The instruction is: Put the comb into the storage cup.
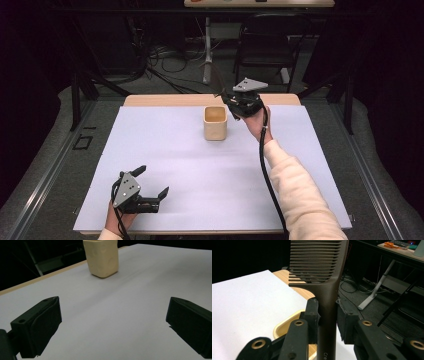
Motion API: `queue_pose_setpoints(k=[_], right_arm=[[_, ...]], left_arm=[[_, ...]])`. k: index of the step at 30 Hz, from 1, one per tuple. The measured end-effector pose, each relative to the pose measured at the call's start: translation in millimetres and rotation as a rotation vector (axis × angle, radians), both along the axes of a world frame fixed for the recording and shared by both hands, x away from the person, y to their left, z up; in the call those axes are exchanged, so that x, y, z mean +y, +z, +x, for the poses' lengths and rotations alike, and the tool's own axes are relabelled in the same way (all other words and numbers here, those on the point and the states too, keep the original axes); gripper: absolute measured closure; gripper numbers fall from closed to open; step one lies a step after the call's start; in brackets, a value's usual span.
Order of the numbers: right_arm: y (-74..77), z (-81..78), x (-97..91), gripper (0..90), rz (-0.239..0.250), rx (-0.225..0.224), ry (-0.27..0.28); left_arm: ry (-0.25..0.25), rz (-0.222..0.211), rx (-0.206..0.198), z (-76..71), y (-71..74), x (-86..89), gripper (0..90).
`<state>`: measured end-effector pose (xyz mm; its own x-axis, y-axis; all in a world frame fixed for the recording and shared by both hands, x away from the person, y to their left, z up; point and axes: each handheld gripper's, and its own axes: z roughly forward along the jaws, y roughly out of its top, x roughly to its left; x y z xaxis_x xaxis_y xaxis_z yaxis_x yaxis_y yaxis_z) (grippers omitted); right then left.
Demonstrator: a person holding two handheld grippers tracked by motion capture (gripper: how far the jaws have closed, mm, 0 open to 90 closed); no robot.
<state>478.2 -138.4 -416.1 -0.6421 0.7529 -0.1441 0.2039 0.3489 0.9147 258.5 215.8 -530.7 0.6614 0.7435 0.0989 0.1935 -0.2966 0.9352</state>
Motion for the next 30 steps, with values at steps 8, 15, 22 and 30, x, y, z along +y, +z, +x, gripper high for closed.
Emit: queue_pose_setpoints(k=[8,15,22,30], right_arm=[[-1.1,1.8,4.0,72.2,0.002,-0.029,0.010],[-2.5,3.6,7.1,72.2,0.009,-0.050,0.008],[-1.6,3.7,10.2,72.3,0.016,-0.060,0.008],[-0.7,7.0,14.9,72.3,0.016,-0.060,0.014]], left_arm=[[0.000,0.001,0.000,-0.1,0.1,0.4,0.1],[0.001,0.001,0.001,-0.1,0.1,0.4,0.1],[0.003,0.001,0.000,-0.2,0.1,0.5,0.1],[0.003,0.001,0.000,-0.2,0.1,0.6,0.2]])
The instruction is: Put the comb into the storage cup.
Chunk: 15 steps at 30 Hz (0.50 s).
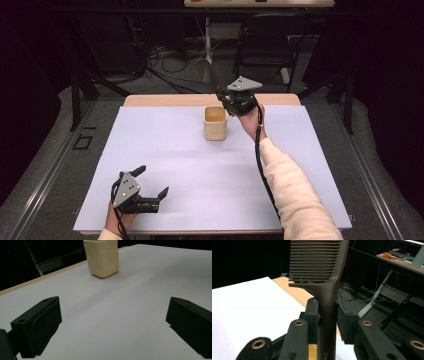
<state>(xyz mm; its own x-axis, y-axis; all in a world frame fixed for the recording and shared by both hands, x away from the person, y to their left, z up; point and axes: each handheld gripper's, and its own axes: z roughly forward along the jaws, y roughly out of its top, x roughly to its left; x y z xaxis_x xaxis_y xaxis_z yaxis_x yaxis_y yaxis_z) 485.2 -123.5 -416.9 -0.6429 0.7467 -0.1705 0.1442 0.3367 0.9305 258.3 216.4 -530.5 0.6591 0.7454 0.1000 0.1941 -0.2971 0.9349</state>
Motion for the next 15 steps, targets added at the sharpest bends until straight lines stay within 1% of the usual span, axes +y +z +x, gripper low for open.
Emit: queue_pose_setpoints(k=[15], right_arm=[[-0.2,4.4,14.8,72.2,-0.003,-0.006,0.017]], left_arm=[[0.002,0.001,0.000,-0.3,-0.1,0.7,0.2]])
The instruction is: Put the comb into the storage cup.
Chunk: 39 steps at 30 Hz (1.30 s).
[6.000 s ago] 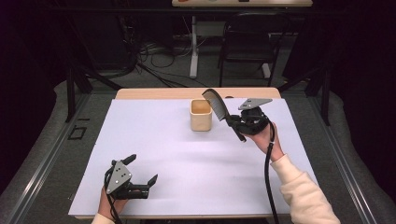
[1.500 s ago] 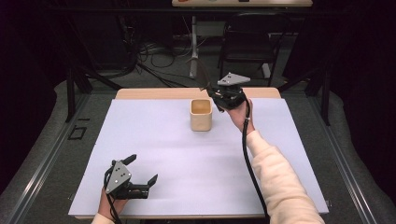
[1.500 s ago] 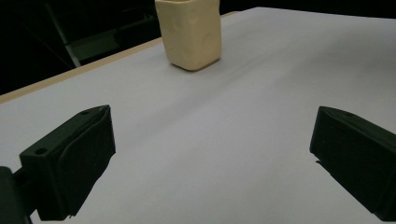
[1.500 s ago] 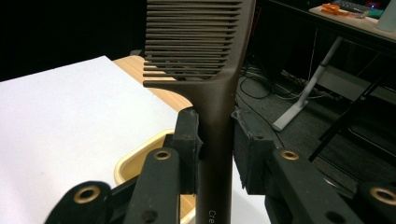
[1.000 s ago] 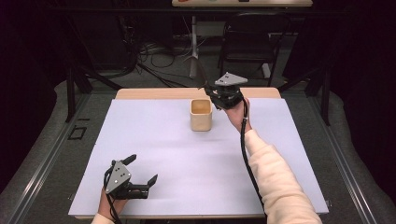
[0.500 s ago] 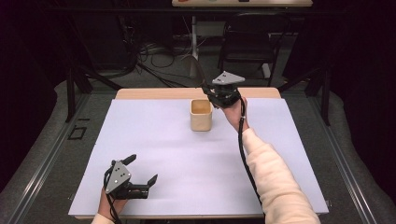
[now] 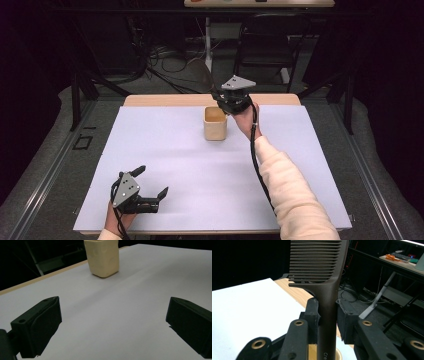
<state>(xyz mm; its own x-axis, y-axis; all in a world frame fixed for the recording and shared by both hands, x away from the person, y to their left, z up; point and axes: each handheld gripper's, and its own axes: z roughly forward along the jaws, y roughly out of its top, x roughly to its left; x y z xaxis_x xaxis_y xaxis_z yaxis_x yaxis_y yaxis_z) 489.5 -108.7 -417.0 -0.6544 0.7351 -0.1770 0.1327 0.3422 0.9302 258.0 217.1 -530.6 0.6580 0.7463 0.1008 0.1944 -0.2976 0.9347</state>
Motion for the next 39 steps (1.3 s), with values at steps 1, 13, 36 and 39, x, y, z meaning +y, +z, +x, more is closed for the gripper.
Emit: queue_pose_setpoints(k=[1,13,36,39], right_arm=[[0.0,0.1,1.0,72.2,0.000,-0.001,0.002],[-3.8,2.7,9.1,72.2,0.008,0.002,0.010],[-13.3,5.4,18.3,72.2,0.011,0.023,0.024],[-14.6,5.5,19.0,72.2,0.009,0.029,0.024]], left_arm=[[0.000,0.001,-0.001,0.0,0.0,0.0,0.2],[-0.002,-0.001,0.002,0.0,-0.2,0.0,0.2],[-0.001,-0.002,0.002,-0.4,-0.1,0.0,0.2],[-0.001,-0.002,0.002,-0.3,-0.2,0.0,0.2]])
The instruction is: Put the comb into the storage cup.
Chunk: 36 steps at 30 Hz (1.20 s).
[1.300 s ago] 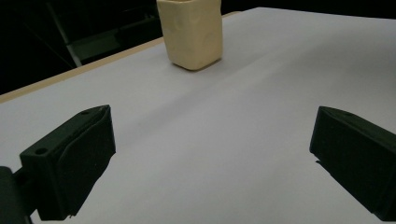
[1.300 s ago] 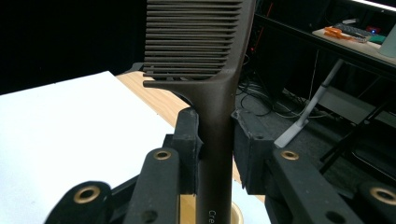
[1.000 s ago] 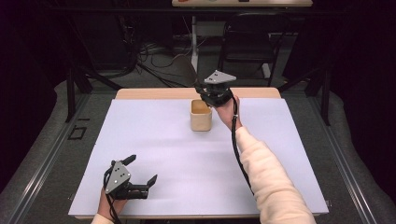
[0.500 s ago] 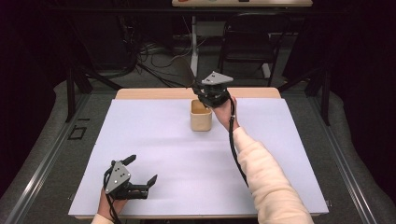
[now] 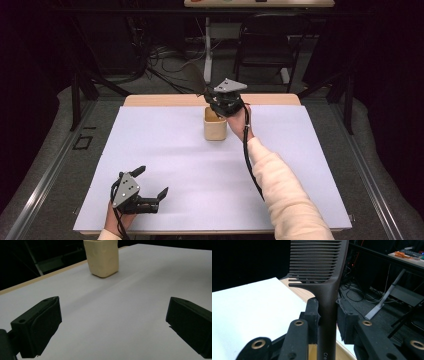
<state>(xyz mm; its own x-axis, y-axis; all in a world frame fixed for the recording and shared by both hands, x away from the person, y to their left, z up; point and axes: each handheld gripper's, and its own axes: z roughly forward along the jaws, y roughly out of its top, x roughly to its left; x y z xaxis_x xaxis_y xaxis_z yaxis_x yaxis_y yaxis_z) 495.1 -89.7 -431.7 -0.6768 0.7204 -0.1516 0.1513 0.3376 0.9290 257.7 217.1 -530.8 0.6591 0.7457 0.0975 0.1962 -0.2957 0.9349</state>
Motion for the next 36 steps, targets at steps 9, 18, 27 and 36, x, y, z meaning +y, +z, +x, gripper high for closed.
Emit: queue_pose_setpoints(k=[9,18,27,36], right_arm=[[-4.6,0.5,2.6,72.2,-0.005,0.009,0.003],[-12.1,3.1,2.1,72.2,-0.010,0.028,-0.001],[-16.5,4.3,1.8,72.2,-0.011,0.040,-0.003],[-21.0,5.3,1.8,72.1,-0.018,0.055,-0.002]], left_arm=[[0.000,-0.001,0.000,-0.1,0.1,0.0,0.2],[-0.002,0.002,0.002,0.3,-0.1,-0.4,0.2],[-0.002,0.000,0.003,0.2,-0.1,-0.4,0.2],[-0.002,0.000,0.002,0.1,0.0,-0.4,0.2]])
